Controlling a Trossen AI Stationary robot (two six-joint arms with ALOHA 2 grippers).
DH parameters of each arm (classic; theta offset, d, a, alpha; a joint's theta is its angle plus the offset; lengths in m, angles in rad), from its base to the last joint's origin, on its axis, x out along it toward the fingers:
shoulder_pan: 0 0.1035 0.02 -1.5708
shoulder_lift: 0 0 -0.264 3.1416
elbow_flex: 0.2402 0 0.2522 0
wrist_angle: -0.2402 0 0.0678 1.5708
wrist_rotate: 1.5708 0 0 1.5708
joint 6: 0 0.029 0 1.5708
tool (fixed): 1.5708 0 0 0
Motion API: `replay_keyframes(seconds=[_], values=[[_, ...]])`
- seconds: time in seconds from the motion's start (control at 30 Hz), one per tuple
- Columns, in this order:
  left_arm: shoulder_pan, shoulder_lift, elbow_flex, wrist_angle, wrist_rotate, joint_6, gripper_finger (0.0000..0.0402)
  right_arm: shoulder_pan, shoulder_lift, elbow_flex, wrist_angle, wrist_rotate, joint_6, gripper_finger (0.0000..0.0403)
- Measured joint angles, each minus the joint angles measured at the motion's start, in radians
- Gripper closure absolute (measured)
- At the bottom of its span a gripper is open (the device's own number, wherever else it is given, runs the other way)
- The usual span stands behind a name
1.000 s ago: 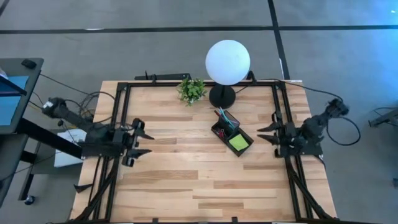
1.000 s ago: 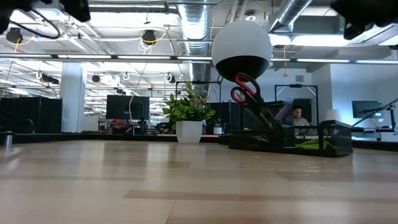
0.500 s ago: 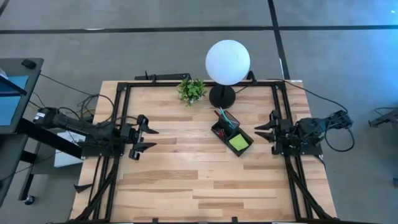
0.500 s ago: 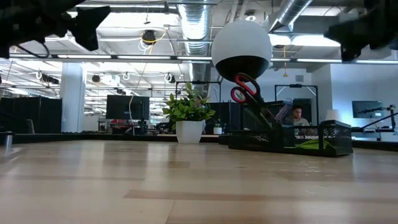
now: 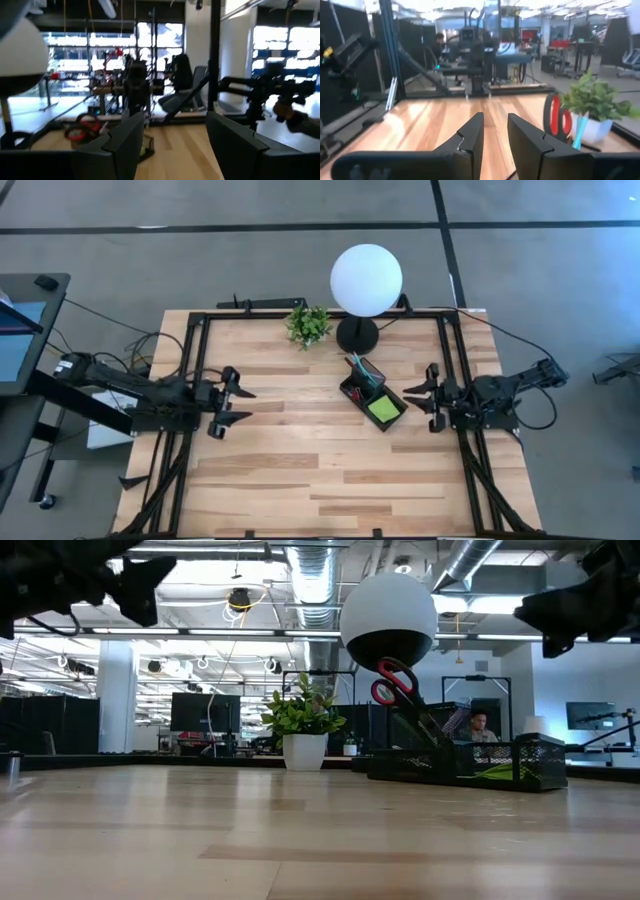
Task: Pick and place office supplies into organizer
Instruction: Return to Home Position
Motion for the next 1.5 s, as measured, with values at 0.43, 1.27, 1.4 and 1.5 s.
replay_keyframes(seconds=[0.43, 1.27, 1.4, 1.5], values=[[0.0, 0.0, 0.0, -0.342, -0.063, -0.178, 0.0189, 0.002, 0.022, -0.001, -0.008, -0.009, 0.001, 0.0322], [-0.021, -0.216, 0.001, -0.77, -0.01, -0.251, 0.0189, 0.002, 0.023, -0.001, -0.009, -0.006, 0.002, 0.0322], [-0.021, -0.387, 0.002, -0.78, -0.008, -0.234, 0.0189, 0.002, 0.023, -0.001, -0.009, -0.006, 0.002, 0.0322], [-0.021, -0.489, 0.002, -0.793, 0.048, -0.179, 0.0189, 0.002, 0.023, -0.001, -0.009, -0.006, 0.002, 0.0322]])
